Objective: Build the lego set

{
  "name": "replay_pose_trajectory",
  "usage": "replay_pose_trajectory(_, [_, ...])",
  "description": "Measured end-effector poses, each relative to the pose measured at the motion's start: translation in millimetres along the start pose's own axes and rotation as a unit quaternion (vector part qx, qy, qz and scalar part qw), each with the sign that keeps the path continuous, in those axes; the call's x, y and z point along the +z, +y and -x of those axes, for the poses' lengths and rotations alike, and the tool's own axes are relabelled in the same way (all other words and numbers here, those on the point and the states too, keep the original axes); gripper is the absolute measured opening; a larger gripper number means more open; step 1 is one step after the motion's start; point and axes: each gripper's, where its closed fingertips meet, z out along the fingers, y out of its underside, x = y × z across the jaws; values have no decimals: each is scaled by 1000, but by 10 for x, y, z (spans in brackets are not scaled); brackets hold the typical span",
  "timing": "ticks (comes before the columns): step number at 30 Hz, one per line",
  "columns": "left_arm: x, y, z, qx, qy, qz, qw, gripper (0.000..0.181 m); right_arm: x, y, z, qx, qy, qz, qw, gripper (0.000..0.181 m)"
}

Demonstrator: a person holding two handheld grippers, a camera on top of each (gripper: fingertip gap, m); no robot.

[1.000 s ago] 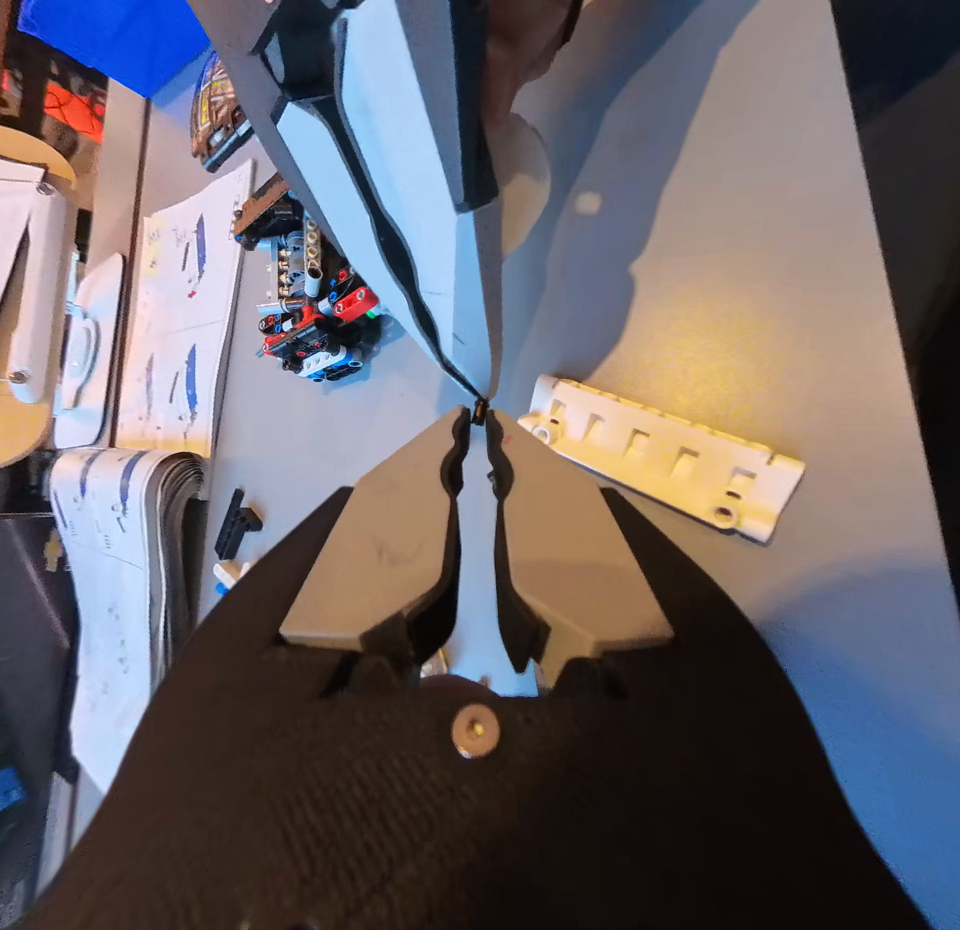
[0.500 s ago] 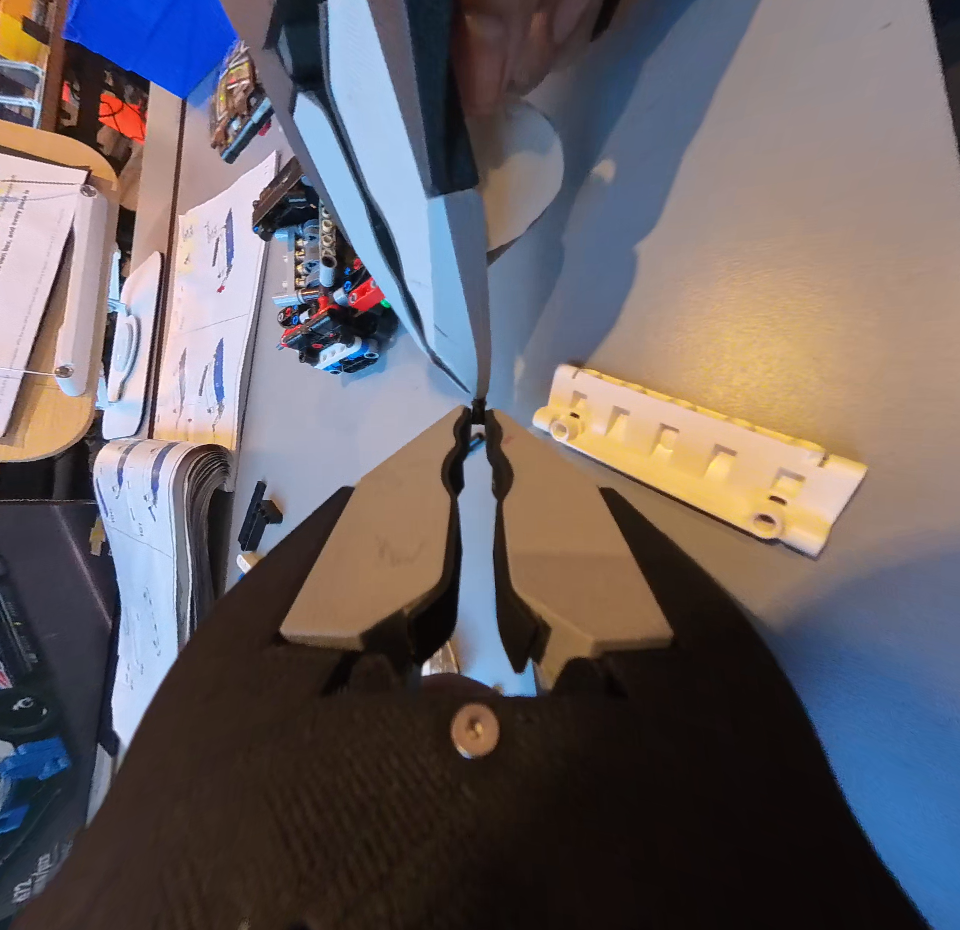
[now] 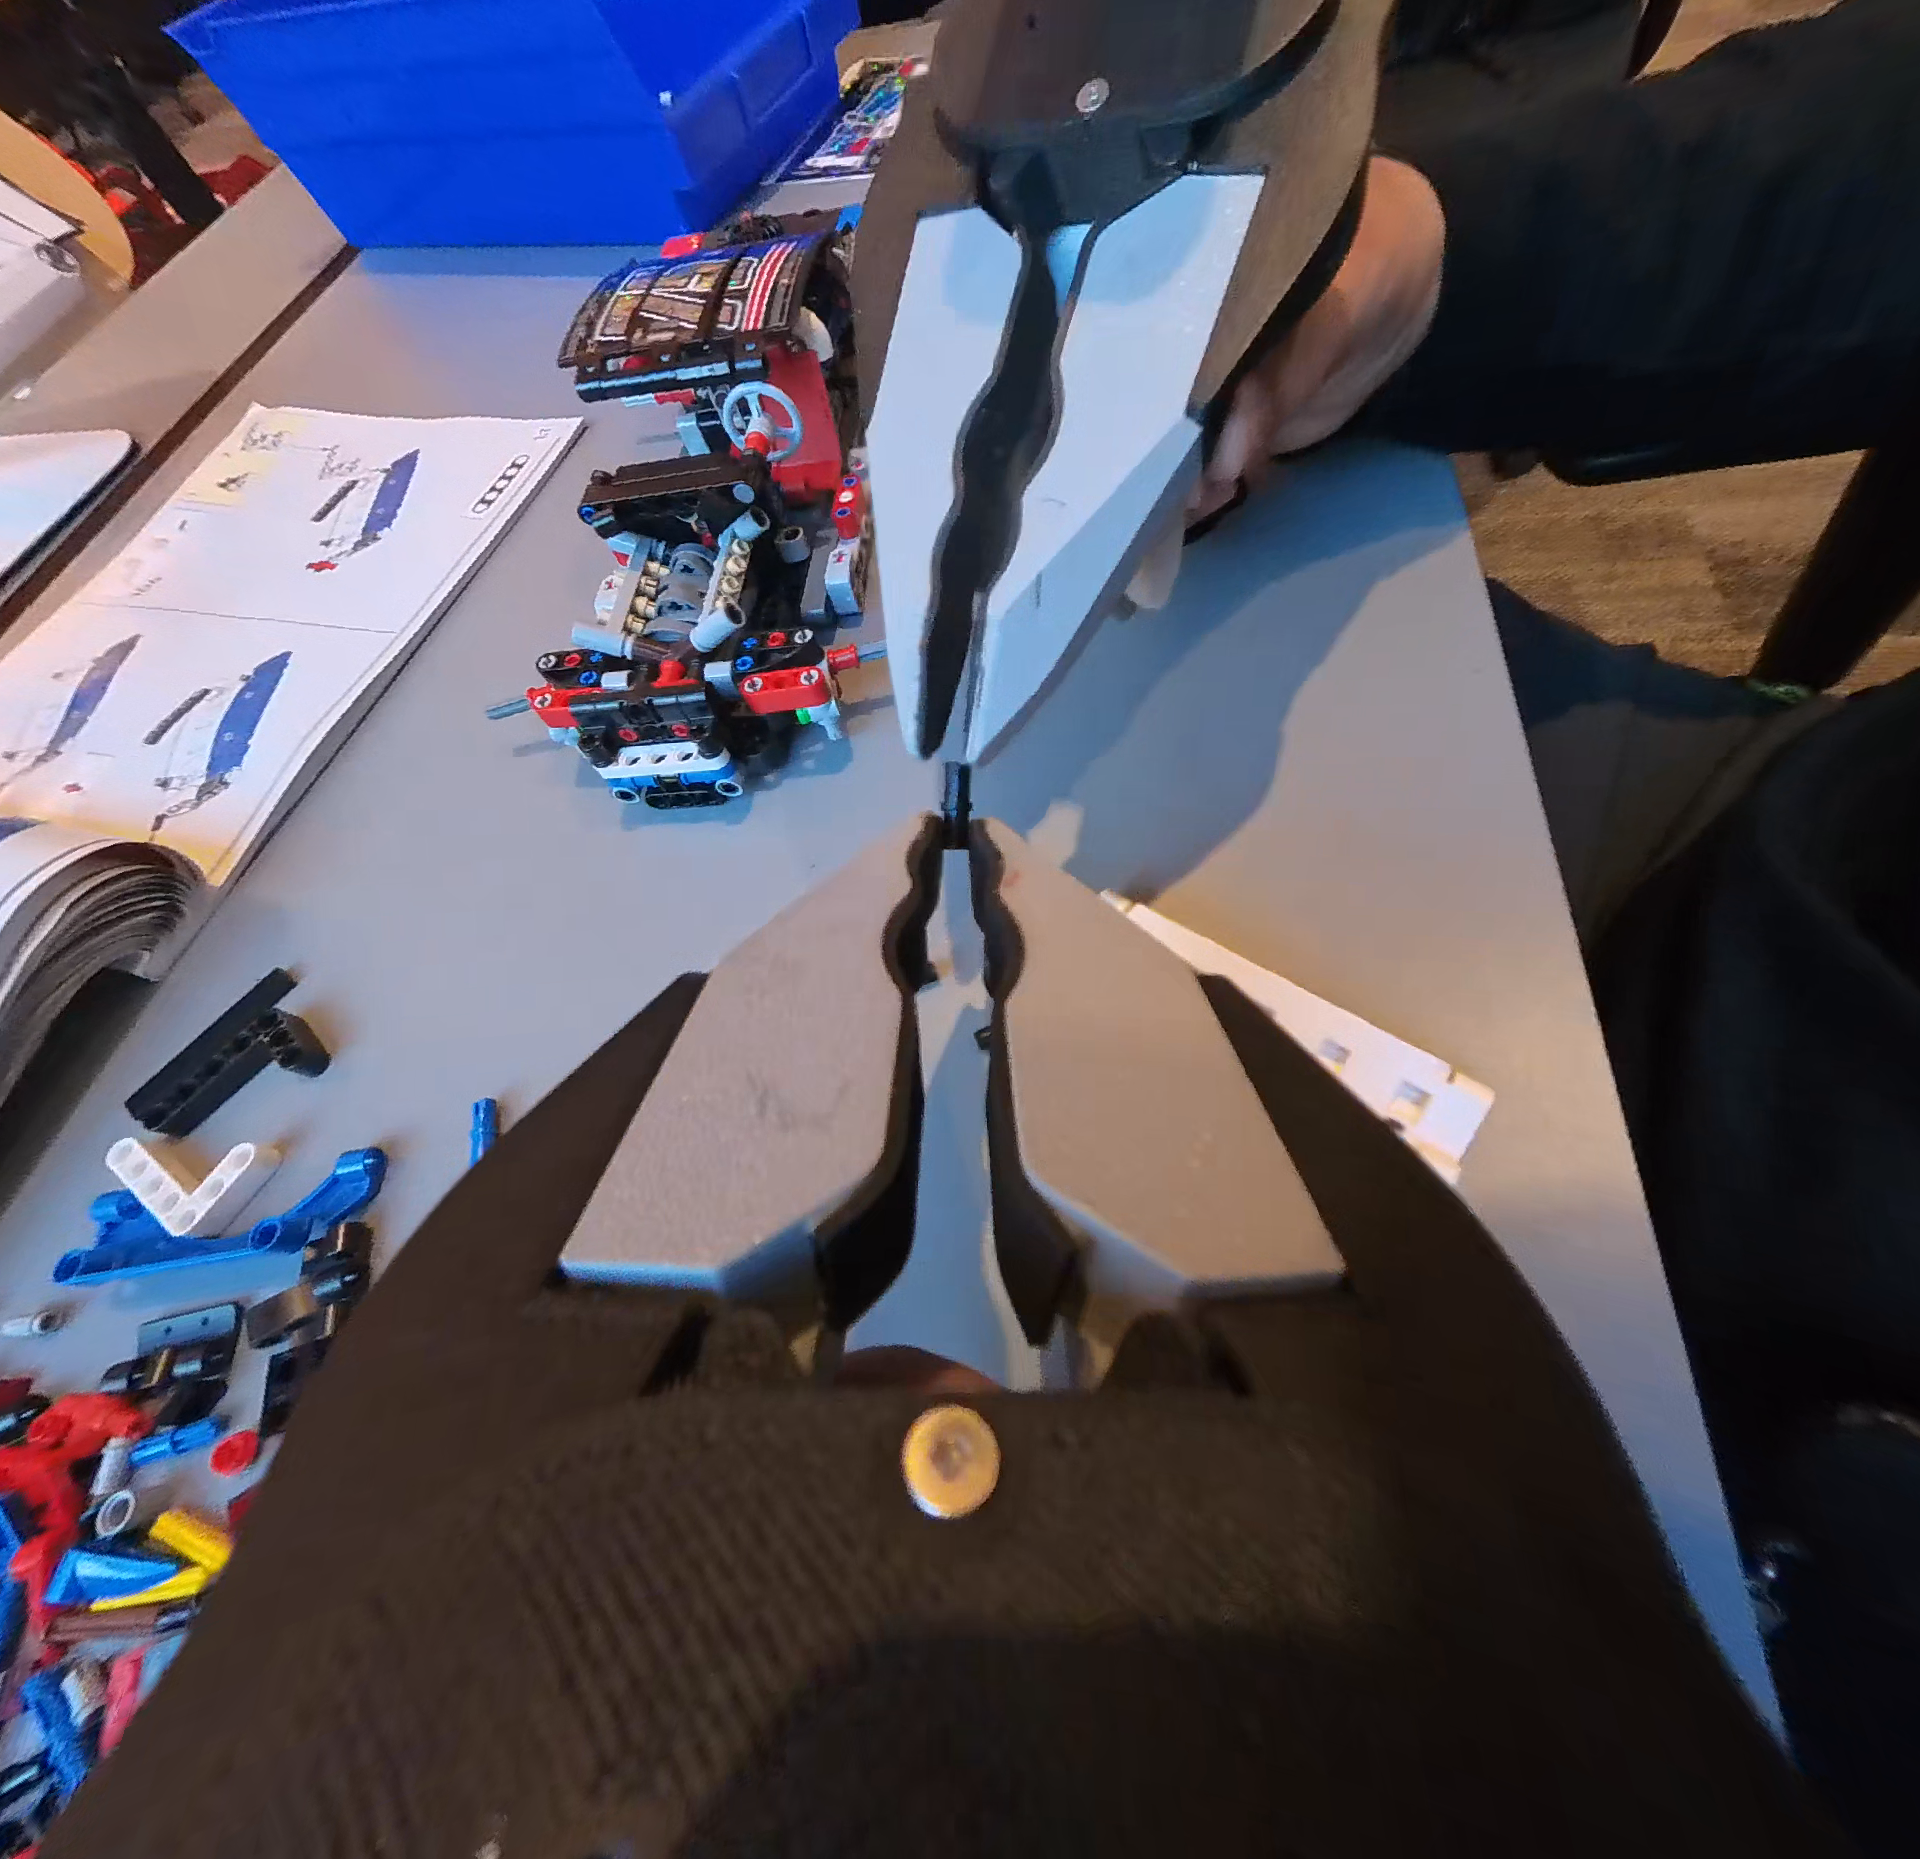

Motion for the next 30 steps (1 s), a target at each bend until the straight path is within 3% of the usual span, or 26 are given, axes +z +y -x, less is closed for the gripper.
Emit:
replay_pose_trajectory(23, [-28, -35, -1, -19, 9, -21, 1000, 2, 49, -25, 44, 38, -42, -32, 998, 1])
replay_pose_trajectory(26, [62, 159, 80, -51, -9, 32, 998, 51, 27, -47, -2, 59, -40, -42, 997, 1])
replay_pose_trajectory(30, [71, 224, 133, -27, -37, 53, 998, 44, 18, -44, -18, 70, -42, -44, 996, 2])
